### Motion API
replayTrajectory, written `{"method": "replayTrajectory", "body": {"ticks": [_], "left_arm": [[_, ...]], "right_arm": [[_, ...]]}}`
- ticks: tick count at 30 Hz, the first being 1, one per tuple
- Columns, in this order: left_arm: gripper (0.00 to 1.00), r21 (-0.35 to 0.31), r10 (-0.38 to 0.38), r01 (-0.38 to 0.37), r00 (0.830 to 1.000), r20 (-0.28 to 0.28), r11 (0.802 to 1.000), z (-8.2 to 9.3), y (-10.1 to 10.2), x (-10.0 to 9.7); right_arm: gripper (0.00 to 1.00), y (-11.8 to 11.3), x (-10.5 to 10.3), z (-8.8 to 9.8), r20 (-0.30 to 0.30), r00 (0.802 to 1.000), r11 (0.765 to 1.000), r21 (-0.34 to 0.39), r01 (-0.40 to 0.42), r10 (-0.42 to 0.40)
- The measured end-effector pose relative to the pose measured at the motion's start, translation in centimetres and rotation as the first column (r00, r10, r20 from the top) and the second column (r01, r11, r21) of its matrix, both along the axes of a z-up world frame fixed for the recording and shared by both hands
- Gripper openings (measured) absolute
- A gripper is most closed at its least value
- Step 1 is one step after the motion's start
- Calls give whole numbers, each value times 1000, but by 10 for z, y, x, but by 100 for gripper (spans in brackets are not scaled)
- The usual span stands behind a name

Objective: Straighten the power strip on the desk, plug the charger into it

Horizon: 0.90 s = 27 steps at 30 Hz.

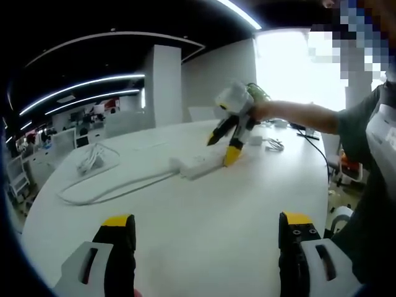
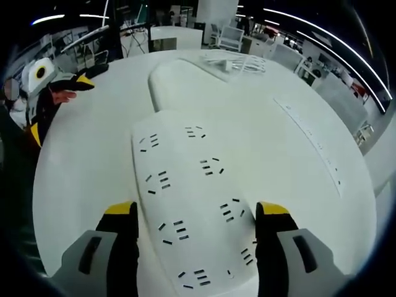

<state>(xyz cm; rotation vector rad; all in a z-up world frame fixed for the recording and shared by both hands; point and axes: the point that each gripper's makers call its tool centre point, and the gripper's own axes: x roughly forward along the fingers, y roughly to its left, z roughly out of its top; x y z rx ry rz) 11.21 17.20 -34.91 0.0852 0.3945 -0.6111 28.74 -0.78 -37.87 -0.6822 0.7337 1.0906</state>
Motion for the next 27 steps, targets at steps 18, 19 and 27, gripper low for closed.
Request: {"method": "replayTrajectory", "body": {"ticks": [18,19,27], "left_arm": [[99,0,0,0,1000,-5,1000,-2,0,0],[99,0,-1,1,1000,-5,1000,-2,-1,0],[99,-1,-2,2,1000,-4,1000,-2,-2,0]], "right_arm": [[83,0,-5,4,6,1000,999,32,-3,3],[83,1,-6,5,7,1000,999,32,-6,5],[90,3,-10,17,37,999,998,68,-12,10]]}}
